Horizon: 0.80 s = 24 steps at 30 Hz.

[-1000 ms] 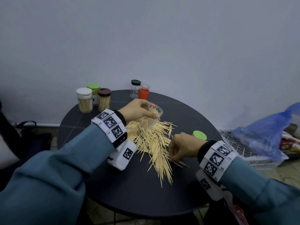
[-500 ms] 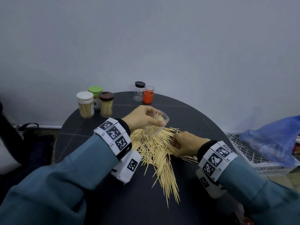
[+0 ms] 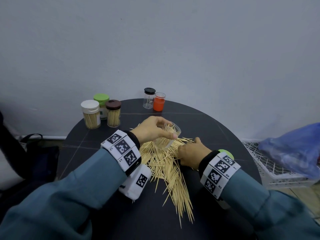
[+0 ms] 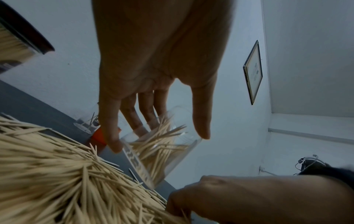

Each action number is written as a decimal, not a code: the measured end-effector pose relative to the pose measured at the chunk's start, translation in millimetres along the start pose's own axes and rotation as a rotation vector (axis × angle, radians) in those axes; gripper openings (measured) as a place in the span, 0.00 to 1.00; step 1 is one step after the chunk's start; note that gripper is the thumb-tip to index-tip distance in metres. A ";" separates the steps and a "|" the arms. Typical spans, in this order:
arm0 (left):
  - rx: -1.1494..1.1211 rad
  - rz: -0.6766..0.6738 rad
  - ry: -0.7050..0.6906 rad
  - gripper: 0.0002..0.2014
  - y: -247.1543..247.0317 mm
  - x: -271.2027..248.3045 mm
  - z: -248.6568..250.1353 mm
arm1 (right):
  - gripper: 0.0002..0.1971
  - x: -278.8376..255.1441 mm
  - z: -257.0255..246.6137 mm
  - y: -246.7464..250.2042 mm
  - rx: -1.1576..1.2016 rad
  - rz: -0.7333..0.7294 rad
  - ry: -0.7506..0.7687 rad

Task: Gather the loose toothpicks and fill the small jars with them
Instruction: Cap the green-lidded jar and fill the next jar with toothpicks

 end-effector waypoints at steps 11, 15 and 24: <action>-0.039 0.035 0.014 0.26 11.1 1.9 -1.7 | 0.16 4.6 4.1 -1.1 0.153 -0.015 0.013; -0.030 0.043 0.006 0.26 13.3 2.4 -0.4 | 0.17 6.7 4.2 -5.0 0.298 -0.017 0.007; -0.032 0.052 0.002 0.25 19.5 2.7 0.8 | 0.15 12.7 14.4 -12.0 0.576 -0.001 0.006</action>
Point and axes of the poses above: each hand's wrist, its own x-axis towards the middle knuckle, its own y-axis out of the back of the hand, z = x × y, the point moved 10 cm from there along x, towards the middle knuckle, and after that the axes turned 13 degrees about y, right-handed, at the moved point
